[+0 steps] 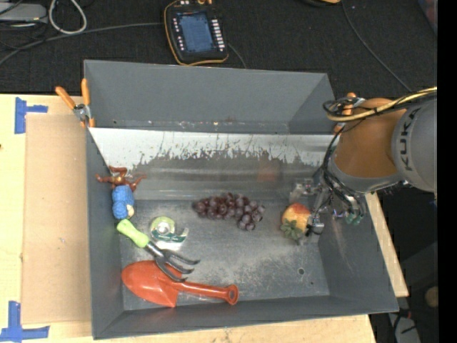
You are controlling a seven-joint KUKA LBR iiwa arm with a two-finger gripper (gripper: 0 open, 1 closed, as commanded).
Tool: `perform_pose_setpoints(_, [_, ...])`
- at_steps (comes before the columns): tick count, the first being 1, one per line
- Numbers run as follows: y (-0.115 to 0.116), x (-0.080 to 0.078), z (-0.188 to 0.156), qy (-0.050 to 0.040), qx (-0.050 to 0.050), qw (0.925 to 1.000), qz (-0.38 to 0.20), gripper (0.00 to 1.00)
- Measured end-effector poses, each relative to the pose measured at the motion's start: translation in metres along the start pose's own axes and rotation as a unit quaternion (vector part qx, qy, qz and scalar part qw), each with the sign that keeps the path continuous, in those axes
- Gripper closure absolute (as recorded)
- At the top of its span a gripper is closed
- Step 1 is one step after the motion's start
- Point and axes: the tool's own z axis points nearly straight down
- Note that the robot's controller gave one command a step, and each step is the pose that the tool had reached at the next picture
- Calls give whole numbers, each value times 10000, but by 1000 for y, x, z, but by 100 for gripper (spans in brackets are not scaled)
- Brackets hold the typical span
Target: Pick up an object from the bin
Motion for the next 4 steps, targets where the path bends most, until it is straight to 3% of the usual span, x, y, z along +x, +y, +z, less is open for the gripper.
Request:
perform_pose_setpoints(1, [-2,-19,15,-3,-9,9807,-1955,100])
perform_pose_setpoints(2, [-2,-18,16,3,-12,9807,-1953,100])
perform_pose_setpoints(4, [0,-18,-23,13,-19,9806,-1962,100])
